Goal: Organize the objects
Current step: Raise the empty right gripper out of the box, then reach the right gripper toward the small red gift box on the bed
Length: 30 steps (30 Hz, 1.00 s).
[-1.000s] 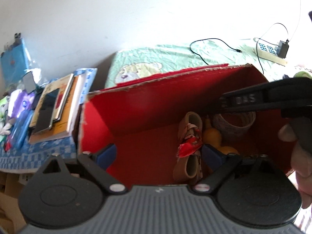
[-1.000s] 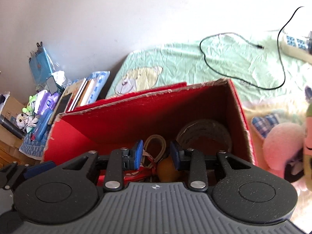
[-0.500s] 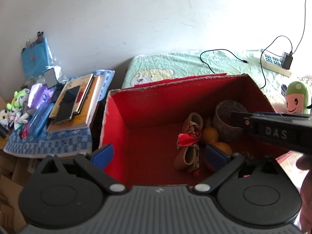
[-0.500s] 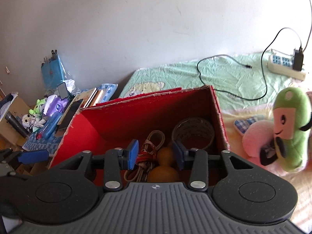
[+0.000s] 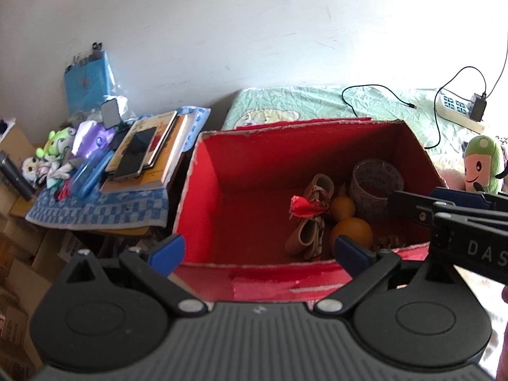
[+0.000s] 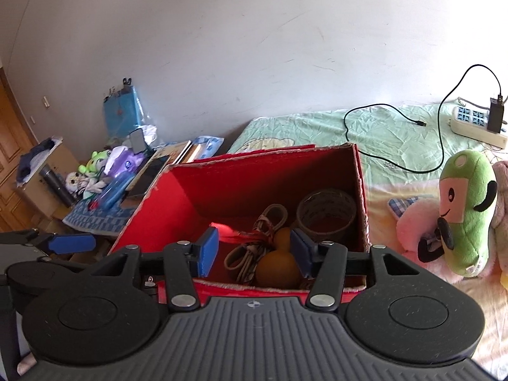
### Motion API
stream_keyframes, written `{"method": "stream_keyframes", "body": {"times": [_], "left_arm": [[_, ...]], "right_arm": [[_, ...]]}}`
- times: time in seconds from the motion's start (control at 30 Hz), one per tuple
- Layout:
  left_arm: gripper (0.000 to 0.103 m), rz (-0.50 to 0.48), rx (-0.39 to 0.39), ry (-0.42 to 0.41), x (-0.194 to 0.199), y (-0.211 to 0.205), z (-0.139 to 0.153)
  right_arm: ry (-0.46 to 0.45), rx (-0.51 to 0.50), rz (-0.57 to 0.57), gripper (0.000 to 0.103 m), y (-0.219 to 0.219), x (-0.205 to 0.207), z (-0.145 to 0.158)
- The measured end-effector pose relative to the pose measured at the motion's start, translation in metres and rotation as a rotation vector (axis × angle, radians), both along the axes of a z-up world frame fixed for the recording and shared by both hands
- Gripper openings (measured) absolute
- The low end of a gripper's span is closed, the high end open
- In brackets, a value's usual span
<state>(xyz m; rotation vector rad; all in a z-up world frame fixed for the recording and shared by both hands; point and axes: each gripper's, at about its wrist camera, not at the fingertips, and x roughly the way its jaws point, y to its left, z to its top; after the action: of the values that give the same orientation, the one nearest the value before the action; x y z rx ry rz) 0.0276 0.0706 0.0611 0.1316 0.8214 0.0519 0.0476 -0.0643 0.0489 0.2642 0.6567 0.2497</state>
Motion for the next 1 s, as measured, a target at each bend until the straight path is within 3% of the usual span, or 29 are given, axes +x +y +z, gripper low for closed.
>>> {"method": "stream_keyframes", "body": {"times": [0.4, 0.67, 1.0], "left_arm": [[0.101, 0.057, -0.009, 0.037, -0.03, 0.004, -0.011], [0.101, 0.055, -0.032, 0.141, -0.039, 0.004, -0.04], [0.101, -0.014, -0.053, 0.265, -0.041, -0.008, -0.076]], "right_arm": [[0.079, 0.064, 0.108, 0.049, -0.003, -0.017, -0.016], [0.198, 0.097, 0.149, 0.049, -0.002, -0.018, -0.044], [0.385, 0.177, 0.186, 0.049, 0.005, -0.013, -0.077]]}}
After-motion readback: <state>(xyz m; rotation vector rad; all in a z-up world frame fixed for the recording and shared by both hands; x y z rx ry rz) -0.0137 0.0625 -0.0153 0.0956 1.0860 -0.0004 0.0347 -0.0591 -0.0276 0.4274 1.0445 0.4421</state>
